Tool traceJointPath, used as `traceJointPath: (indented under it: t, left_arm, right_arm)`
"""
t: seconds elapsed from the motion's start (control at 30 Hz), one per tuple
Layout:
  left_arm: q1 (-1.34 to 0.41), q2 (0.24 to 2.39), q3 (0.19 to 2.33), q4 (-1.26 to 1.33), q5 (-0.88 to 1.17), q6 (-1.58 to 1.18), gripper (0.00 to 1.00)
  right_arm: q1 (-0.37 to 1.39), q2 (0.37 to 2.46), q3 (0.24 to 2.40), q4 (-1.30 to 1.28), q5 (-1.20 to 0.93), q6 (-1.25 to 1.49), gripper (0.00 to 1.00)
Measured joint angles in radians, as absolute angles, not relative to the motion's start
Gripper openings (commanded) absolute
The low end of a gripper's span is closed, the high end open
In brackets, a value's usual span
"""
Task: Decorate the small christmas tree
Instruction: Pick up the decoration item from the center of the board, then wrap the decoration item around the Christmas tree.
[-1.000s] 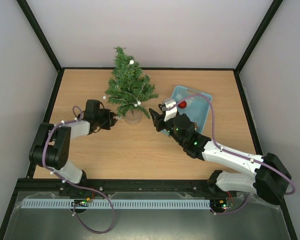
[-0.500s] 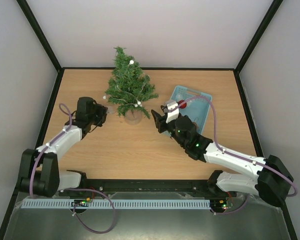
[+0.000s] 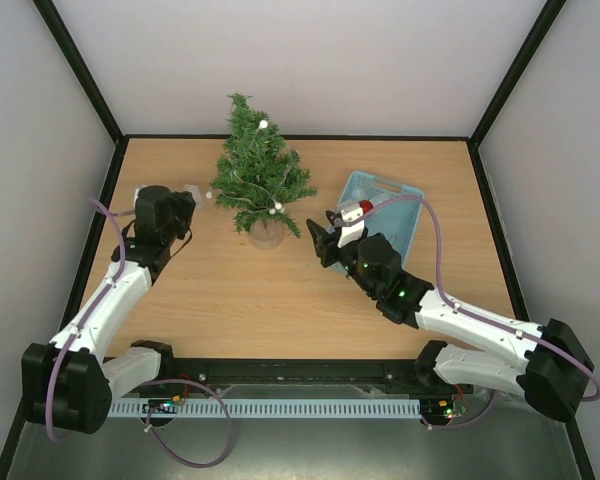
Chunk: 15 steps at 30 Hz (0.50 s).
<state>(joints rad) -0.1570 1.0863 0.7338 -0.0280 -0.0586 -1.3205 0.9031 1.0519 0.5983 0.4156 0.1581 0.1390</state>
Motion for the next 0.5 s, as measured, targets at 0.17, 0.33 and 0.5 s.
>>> traceJointPath:
  t: [0.17, 0.33, 0.5]
  left_arm:
    - [-0.156, 1.099, 0.758, 0.001, -0.077, -1.215, 0.13]
    - [-0.14, 1.14, 0.797, 0.08, -0.035, -1.102, 0.14]
    - [-0.123, 1.175, 0.82, 0.131, 0.02, -1.0, 0.15]
  right_arm:
    - [0.903, 1.042, 0.595, 0.406, 0.159, 0.139, 0.47]
    - [0.903, 1.039, 0.593, 0.4, 0.159, 0.138, 0.47]
    - [0.903, 1.032, 0.593, 0.395, 0.159, 0.138, 0.47]
